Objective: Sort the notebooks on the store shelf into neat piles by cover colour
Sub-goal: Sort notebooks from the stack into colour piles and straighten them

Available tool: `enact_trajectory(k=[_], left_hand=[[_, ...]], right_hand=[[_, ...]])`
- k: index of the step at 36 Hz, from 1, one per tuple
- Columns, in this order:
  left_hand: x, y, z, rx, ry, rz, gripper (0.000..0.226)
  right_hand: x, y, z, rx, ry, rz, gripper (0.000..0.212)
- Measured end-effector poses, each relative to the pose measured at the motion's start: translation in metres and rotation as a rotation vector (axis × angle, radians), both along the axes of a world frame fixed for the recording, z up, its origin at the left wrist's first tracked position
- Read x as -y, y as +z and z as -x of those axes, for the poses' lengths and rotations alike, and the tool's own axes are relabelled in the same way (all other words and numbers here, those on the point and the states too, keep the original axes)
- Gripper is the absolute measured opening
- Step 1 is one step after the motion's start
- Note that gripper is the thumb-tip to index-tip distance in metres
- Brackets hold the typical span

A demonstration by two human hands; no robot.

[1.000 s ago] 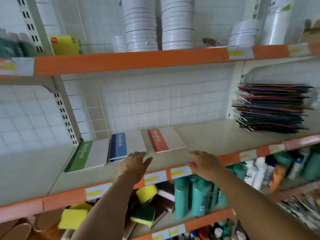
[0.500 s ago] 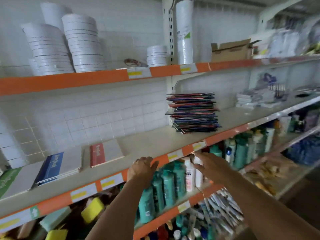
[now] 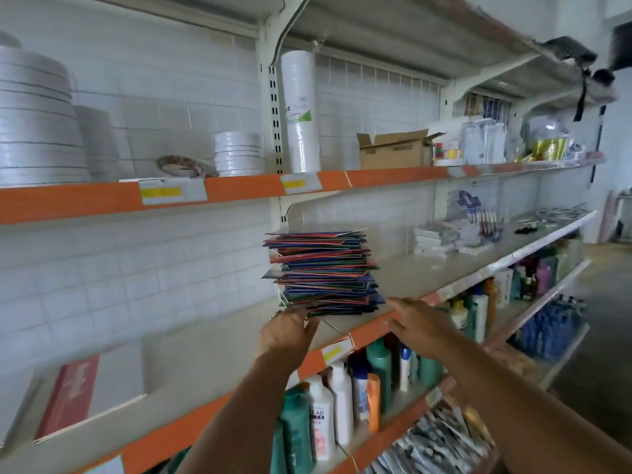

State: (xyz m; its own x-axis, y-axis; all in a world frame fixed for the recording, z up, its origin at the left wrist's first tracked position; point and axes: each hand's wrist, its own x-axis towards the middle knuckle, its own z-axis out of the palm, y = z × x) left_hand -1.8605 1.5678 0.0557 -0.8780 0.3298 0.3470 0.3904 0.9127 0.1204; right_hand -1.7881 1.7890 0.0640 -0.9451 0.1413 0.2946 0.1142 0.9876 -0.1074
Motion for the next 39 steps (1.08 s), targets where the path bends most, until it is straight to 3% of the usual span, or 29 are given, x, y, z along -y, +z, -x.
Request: enact_trajectory(k=[11, 17, 24, 29, 35, 39], left_hand=[[-0.053, 0.062, 0.076, -0.175, 0.002, -0.148, 0.048], [-0.093, 0.087, 0.102, -0.288, -0.026, -0.133, 0.047], [-0.137, 0.095, 0.129, -0.172, 0.03, -0.015, 0.055], [-0.159, 0.091, 0.14, -0.05, 0.104, 0.058, 0.054], [-0.158, 0.088, 0.135, -0.08, 0.199, 0.003, 0.05], [-0.148, 0.096, 0.121, -0.115, 0.257, -0.003, 0.035]], right_hand=[[-0.044, 0.043, 0.077, -0.063, -0.026, -0.053, 0.046], [-0.074, 0.05, 0.116, -0.108, 0.034, -0.057, 0.042], [-0.104, 0.062, 0.159, -0.16, 0.197, -0.085, 0.037], [-0.117, 0.073, 0.18, -0.161, 0.275, -0.092, 0.045], [-0.119, 0.073, 0.2, -0.186, 0.371, -0.089, 0.045], [-0.107, 0.073, 0.209, -0.235, 0.395, -0.092, 0.045]])
